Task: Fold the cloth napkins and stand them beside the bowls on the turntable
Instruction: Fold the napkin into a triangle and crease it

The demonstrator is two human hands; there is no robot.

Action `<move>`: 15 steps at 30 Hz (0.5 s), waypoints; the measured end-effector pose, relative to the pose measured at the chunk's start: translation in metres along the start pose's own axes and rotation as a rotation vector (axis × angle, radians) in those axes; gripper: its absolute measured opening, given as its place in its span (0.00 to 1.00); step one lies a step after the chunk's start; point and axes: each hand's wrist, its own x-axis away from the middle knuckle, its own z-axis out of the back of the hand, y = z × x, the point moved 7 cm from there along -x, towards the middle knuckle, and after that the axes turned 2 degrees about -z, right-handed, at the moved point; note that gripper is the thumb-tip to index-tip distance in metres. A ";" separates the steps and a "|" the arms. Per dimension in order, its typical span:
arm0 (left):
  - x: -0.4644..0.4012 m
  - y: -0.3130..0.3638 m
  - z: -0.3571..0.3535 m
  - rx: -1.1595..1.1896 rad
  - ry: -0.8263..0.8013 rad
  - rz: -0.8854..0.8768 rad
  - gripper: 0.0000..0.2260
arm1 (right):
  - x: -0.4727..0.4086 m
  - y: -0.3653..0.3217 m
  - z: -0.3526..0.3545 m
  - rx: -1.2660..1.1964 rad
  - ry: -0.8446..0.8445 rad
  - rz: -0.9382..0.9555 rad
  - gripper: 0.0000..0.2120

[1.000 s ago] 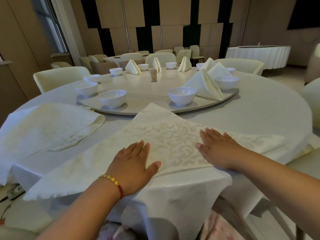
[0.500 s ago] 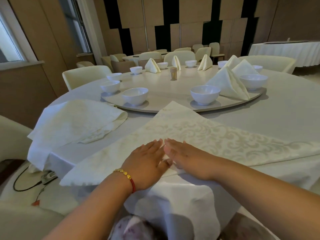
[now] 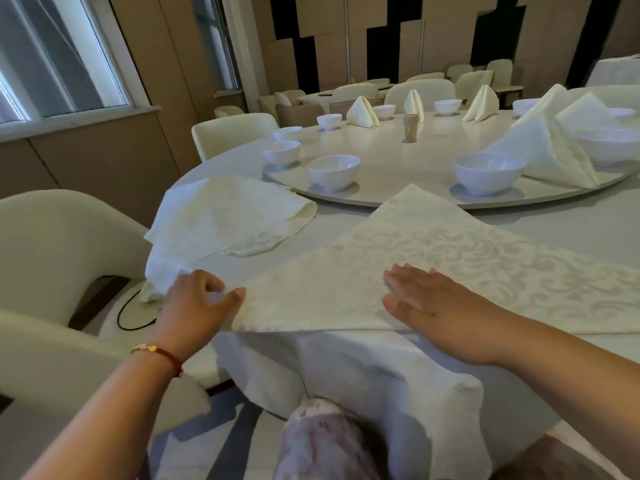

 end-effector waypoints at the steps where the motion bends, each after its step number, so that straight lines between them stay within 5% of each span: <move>1: 0.001 -0.006 -0.002 0.037 -0.062 0.029 0.15 | 0.000 -0.005 -0.001 0.009 -0.001 0.012 0.61; 5: 0.004 -0.017 -0.010 0.200 -0.261 0.102 0.16 | 0.001 -0.023 -0.006 0.068 0.008 0.052 0.51; 9: 0.003 -0.031 -0.011 0.615 -0.359 0.281 0.09 | 0.004 -0.033 -0.004 0.109 0.036 0.051 0.45; 13: 0.003 -0.018 -0.005 0.906 -0.562 0.257 0.22 | 0.008 -0.053 0.000 0.110 0.177 0.133 0.36; 15: 0.000 -0.007 0.001 1.044 -0.594 0.242 0.13 | 0.011 -0.070 0.001 0.130 0.275 0.208 0.31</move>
